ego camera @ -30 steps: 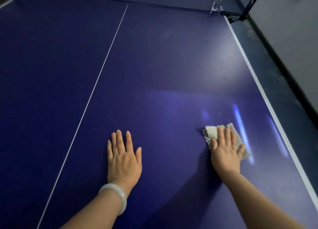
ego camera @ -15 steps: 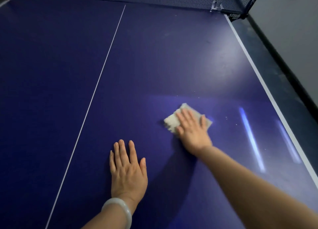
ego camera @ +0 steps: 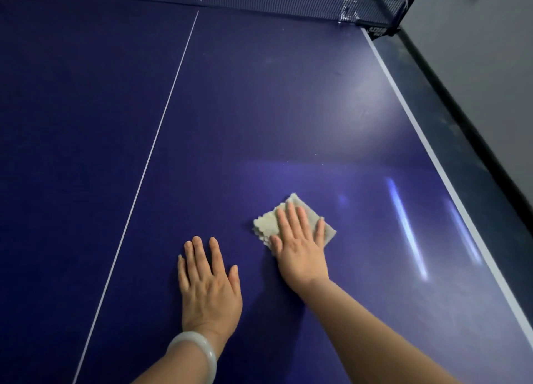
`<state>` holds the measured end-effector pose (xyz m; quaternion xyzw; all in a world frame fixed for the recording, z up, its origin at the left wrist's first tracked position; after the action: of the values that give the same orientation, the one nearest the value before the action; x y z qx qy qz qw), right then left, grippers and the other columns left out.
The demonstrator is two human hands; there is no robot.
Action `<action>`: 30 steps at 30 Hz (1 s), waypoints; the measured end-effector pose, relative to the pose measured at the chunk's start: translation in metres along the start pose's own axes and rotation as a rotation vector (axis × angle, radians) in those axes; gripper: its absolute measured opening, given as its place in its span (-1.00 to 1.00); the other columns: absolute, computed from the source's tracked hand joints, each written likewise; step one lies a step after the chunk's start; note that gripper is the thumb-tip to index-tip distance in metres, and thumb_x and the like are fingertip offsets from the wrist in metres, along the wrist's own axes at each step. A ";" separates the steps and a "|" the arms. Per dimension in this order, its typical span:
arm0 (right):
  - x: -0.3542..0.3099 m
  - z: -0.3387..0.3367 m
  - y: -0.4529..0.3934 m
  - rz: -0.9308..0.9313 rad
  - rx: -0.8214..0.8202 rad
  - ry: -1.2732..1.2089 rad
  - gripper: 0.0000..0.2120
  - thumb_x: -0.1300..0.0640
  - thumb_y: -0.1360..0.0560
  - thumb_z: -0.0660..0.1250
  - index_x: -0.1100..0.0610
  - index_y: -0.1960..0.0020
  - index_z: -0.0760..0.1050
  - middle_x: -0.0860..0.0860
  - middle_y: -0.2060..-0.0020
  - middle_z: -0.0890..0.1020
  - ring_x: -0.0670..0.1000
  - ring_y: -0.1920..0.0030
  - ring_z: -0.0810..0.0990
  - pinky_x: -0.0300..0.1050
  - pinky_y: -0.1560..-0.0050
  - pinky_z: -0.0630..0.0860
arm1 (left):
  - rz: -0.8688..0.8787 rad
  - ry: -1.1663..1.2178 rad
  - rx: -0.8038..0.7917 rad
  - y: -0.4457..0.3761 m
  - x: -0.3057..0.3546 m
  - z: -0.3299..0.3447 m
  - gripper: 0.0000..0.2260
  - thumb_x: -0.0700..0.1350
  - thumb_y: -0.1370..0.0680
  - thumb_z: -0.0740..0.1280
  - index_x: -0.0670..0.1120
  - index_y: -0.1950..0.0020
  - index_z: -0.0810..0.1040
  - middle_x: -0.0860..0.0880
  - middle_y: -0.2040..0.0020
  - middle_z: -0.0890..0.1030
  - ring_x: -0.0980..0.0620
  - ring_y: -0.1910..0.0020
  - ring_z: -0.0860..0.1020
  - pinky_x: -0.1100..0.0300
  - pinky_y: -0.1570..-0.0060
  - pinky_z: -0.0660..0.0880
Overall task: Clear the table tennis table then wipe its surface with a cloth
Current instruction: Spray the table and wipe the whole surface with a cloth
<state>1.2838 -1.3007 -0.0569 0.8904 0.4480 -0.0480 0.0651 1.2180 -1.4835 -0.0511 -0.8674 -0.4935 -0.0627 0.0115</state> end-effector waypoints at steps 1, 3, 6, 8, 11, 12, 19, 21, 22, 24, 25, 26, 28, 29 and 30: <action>-0.006 -0.001 0.003 -0.104 -0.027 0.000 -0.41 -0.16 -0.59 -0.24 -0.04 -0.59 -0.10 -0.09 -0.56 -0.14 -0.01 -0.57 -0.19 0.24 -0.47 -0.33 | 0.003 0.003 0.001 0.000 0.000 0.000 -0.39 0.10 -0.57 -0.05 -0.25 -0.50 0.27 -0.33 -0.50 0.22 -0.28 -0.51 0.17 -0.22 -0.46 0.13; 0.021 -0.007 0.006 -0.159 -0.021 0.004 -0.42 -0.17 -0.59 -0.23 -0.07 -0.59 -0.09 -0.13 -0.56 -0.14 -0.04 -0.57 -0.17 0.21 -0.49 -0.30 | 0.003 0.008 0.008 0.000 0.000 -0.001 -0.39 0.10 -0.57 -0.05 -0.25 -0.51 0.26 -0.34 -0.50 0.22 -0.28 -0.51 0.18 -0.22 -0.46 0.13; 0.127 -0.019 0.016 0.252 0.034 -0.041 -0.46 -0.13 -0.62 -0.14 -0.10 -0.59 -0.06 -0.15 -0.57 -0.09 -0.12 -0.56 -0.15 0.22 -0.50 -0.26 | -0.001 0.008 -0.013 0.001 0.001 -0.001 -0.39 0.10 -0.58 -0.06 -0.24 -0.52 0.22 -0.33 -0.50 0.21 -0.28 -0.51 0.16 -0.23 -0.45 0.15; 0.181 -0.028 0.043 0.613 0.060 -0.115 -0.48 -0.08 -0.65 -0.08 -0.06 -0.59 -0.04 -0.10 -0.58 -0.07 -0.09 -0.56 -0.16 0.28 -0.48 -0.22 | -0.007 -0.001 -0.028 0.001 0.001 -0.001 -0.39 0.11 -0.58 -0.07 -0.23 -0.53 0.20 -0.33 -0.50 0.20 -0.28 -0.51 0.16 -0.23 -0.45 0.15; 0.171 -0.025 0.070 0.782 0.082 -0.145 -0.45 -0.09 -0.64 -0.11 -0.01 -0.59 -0.05 -0.04 -0.58 -0.08 0.00 -0.57 -0.15 0.34 -0.46 -0.21 | -0.025 -0.010 -0.053 0.001 0.000 0.000 -0.38 0.12 -0.58 -0.08 -0.22 -0.54 0.19 -0.32 -0.51 0.19 -0.27 -0.52 0.15 -0.21 -0.46 0.13; 0.150 -0.021 0.073 0.727 0.095 -0.135 -0.45 -0.09 -0.63 -0.11 0.00 -0.59 -0.02 -0.02 -0.58 -0.05 0.02 -0.57 -0.12 0.34 -0.47 -0.19 | -0.030 -0.011 -0.063 0.001 -0.001 0.000 -0.38 0.12 -0.59 -0.09 -0.22 -0.54 0.19 -0.31 -0.52 0.19 -0.26 -0.52 0.14 -0.21 -0.47 0.12; 0.050 -0.002 0.105 -0.108 0.048 0.013 -0.47 -0.11 -0.63 -0.07 -0.06 -0.58 0.04 -0.10 -0.57 0.02 -0.02 -0.57 -0.01 0.24 -0.48 -0.11 | -0.012 0.008 -0.043 0.002 -0.002 -0.001 -0.44 0.10 -0.64 -0.05 -0.19 -0.55 0.16 -0.28 -0.53 0.16 -0.23 -0.53 0.11 -0.17 -0.49 0.09; 0.114 -0.009 0.107 0.098 0.087 0.013 -0.45 -0.14 -0.61 -0.11 -0.07 -0.58 0.05 -0.11 -0.57 0.02 -0.05 -0.56 -0.01 0.23 -0.49 -0.14 | -0.010 0.045 -0.056 0.000 -0.005 -0.004 -0.41 0.14 -0.62 0.01 -0.14 -0.58 0.11 -0.23 -0.57 0.07 -0.17 -0.56 0.02 -0.11 -0.52 0.01; 0.151 -0.012 0.110 0.251 0.094 -0.001 -0.45 -0.14 -0.61 -0.14 -0.08 -0.58 0.02 -0.11 -0.57 0.01 -0.06 -0.56 -0.04 0.24 -0.50 -0.16 | -0.024 0.098 -0.077 0.000 -0.006 -0.006 -0.42 0.12 -0.62 0.06 -0.12 -0.58 0.09 -0.20 -0.58 0.03 -0.14 -0.57 -0.03 -0.08 -0.53 -0.03; 0.206 -0.017 0.121 0.491 0.067 -0.048 -0.48 -0.11 -0.64 -0.15 -0.09 -0.58 -0.09 -0.08 -0.58 -0.06 -0.06 -0.56 -0.14 0.26 -0.50 -0.21 | -0.065 0.211 -0.092 0.003 0.000 -0.011 -0.45 0.02 -0.63 0.16 -0.11 -0.58 0.11 -0.16 -0.59 0.01 -0.11 -0.57 -0.06 -0.04 -0.54 -0.04; 0.217 -0.019 0.126 0.550 0.054 -0.070 -0.47 -0.10 -0.64 -0.13 -0.09 -0.58 -0.13 -0.07 -0.58 -0.09 -0.06 -0.56 -0.19 0.25 -0.50 -0.25 | -0.070 0.246 -0.077 0.008 0.009 -0.014 -0.47 -0.02 -0.63 0.19 -0.13 -0.56 0.15 -0.17 -0.58 0.04 -0.12 -0.57 -0.03 -0.04 -0.53 0.00; 0.219 -0.020 0.130 0.575 0.049 -0.093 -0.46 -0.09 -0.64 -0.12 -0.07 -0.58 -0.16 -0.07 -0.58 -0.11 -0.06 -0.56 -0.21 0.24 -0.49 -0.28 | -0.044 0.269 -0.052 0.015 0.024 -0.016 -0.48 -0.07 -0.61 0.23 -0.16 -0.54 0.21 -0.20 -0.57 0.10 -0.15 -0.56 0.03 -0.06 -0.51 0.04; 0.207 -0.020 0.138 0.531 0.069 -0.096 -0.47 -0.09 -0.64 -0.14 -0.06 -0.59 -0.12 -0.06 -0.58 -0.10 -0.04 -0.56 -0.19 0.19 -0.49 -0.32 | 0.057 0.303 -0.004 0.035 0.069 -0.014 -0.50 -0.14 -0.55 0.34 -0.22 -0.47 0.35 -0.27 -0.50 0.26 -0.25 -0.50 0.20 -0.13 -0.46 0.18; 0.198 -0.021 0.143 0.460 0.091 -0.072 -0.46 -0.09 -0.63 -0.13 -0.05 -0.59 -0.05 -0.05 -0.58 -0.04 -0.03 -0.57 -0.13 0.17 -0.48 -0.31 | 0.096 0.316 -0.001 0.047 0.095 -0.009 -0.50 -0.16 -0.51 0.39 -0.24 -0.43 0.40 -0.29 -0.46 0.32 -0.29 -0.46 0.27 -0.15 -0.42 0.24; 0.188 -0.021 0.152 0.362 0.078 -0.058 -0.45 -0.11 -0.61 -0.10 -0.05 -0.58 0.03 -0.05 -0.57 0.04 -0.02 -0.56 -0.06 0.15 -0.48 -0.26 | 0.115 0.329 -0.012 0.059 0.119 -0.002 -0.50 -0.15 -0.49 0.41 -0.25 -0.40 0.43 -0.30 -0.44 0.36 -0.31 -0.43 0.32 -0.17 -0.39 0.29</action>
<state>1.5176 -1.2384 -0.0526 0.9565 0.2764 -0.0785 0.0510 1.3289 -1.4124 -0.0318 -0.8723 -0.4341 -0.2059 0.0904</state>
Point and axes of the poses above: each hand's wrist, its own y-axis away from the middle knuckle, its own z-axis out of the palm, x = y × z, the point moved 8 cm from there along -y, towards the middle knuckle
